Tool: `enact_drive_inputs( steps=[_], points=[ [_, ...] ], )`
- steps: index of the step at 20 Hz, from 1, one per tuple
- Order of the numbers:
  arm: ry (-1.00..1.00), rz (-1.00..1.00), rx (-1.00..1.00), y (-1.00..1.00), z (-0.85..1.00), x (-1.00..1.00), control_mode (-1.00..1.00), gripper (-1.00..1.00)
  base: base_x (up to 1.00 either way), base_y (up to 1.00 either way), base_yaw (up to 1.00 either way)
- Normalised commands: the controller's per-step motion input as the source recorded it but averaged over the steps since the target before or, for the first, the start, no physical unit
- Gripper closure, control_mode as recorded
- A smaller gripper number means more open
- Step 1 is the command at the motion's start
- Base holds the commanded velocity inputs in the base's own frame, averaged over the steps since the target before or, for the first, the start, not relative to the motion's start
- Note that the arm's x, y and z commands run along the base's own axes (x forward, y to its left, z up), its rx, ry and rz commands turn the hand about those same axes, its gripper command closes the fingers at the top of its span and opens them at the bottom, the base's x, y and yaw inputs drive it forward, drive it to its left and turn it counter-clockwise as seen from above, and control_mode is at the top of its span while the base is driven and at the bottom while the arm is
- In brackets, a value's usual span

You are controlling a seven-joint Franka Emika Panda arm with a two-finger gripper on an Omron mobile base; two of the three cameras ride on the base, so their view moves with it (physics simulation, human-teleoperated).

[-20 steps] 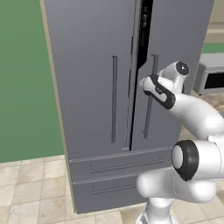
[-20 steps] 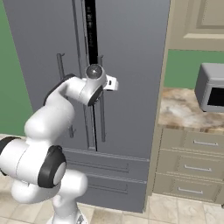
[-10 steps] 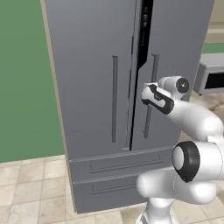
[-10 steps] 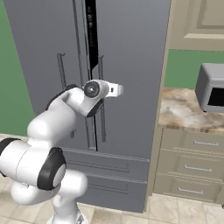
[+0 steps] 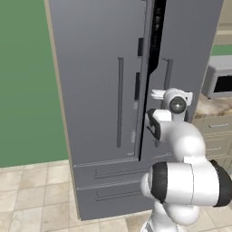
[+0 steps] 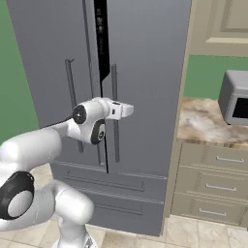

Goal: Open the fridge, remove the pear, corn, and steak, and place them on any counter.

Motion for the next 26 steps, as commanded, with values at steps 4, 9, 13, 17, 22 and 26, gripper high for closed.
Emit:
enact_drive_inputs(
  steps=[4,9,13,17,22,26],
  points=[
    [-0.05,-0.07,0.1,-1.0,0.0,-1.0,-1.0,1.0,0.0,0.0,0.0],
    [-0.11,0.0,0.11,-1.0,0.0,-1.0,-1.0,1.0,0.0,0.0,0.0],
    [-0.09,0.0,0.14,-1.0,0.0,-1.0,-1.0,1.0,0.0,0.0,0.0],
    [-0.08,0.0,0.16,-0.93,0.02,-1.0,-1.0,-1.0,0.0,0.0,0.0],
    [-0.14,0.0,0.09,-0.1,0.21,-1.0,-1.0,-1.0,0.0,0.0,0.0],
    [-0.08,0.0,0.0,0.68,0.22,-1.0,-1.0,-1.0,0.0,0.0,0.0]
  ],
)
